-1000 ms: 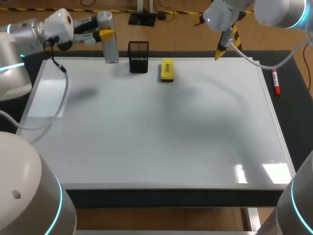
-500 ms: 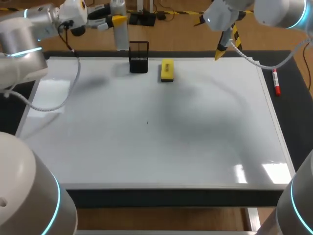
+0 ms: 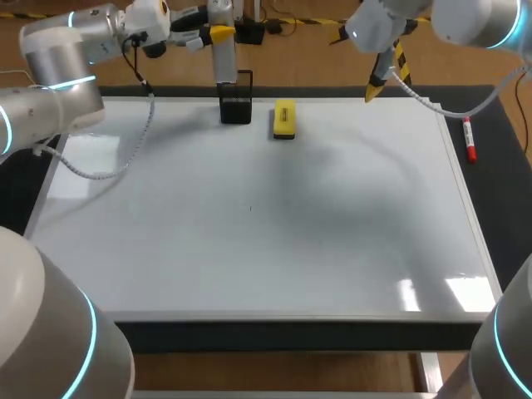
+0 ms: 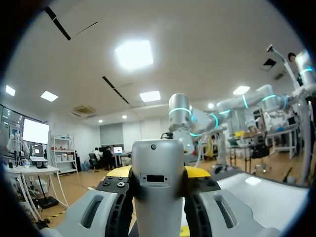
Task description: Pick up the inspection probe, press it on each red-marked spot on the whiteboard one by one, put down the probe, pick up the eraser, and wipe off all the red marks.
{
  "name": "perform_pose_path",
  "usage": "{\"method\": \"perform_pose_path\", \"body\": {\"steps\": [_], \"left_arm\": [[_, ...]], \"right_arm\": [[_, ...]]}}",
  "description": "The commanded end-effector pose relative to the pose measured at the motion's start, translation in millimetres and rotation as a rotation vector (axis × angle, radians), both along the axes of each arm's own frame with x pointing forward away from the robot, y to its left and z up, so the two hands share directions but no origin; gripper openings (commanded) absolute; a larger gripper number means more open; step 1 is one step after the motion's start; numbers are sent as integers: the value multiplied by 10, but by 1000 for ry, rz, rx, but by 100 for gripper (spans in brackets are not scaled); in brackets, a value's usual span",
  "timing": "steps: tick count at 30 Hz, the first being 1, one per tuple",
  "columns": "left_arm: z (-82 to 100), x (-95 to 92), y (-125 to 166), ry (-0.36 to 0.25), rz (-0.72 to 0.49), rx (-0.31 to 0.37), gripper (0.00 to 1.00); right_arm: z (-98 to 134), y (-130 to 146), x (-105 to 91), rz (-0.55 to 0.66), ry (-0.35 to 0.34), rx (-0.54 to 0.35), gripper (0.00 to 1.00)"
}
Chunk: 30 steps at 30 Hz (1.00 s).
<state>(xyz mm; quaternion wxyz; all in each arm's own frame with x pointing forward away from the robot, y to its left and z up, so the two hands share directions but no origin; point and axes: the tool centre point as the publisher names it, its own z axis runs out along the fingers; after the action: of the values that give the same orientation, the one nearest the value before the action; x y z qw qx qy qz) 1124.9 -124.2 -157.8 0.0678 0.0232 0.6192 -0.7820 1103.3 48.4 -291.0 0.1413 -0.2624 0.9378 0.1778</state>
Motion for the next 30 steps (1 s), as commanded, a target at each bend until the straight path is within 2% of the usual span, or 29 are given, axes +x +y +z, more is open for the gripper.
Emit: {"method": "perform_pose_path", "body": {"steps": [1,9,25,30], "left_arm": [[-63,112,-45,-19,-83,-2,0],[-134,195,-118,-18,-85,-7,0],[-381,241,-141,4,-88,-15,0],[-507,274,-134,25,-97,-9,0]], "right_arm": [[8,-1,3,1,1,-5,100],[8,-1,3,1,1,-5,100],[8,-1,3,1,1,-5,100],[8,-1,3,1,1,-5,100]]}}
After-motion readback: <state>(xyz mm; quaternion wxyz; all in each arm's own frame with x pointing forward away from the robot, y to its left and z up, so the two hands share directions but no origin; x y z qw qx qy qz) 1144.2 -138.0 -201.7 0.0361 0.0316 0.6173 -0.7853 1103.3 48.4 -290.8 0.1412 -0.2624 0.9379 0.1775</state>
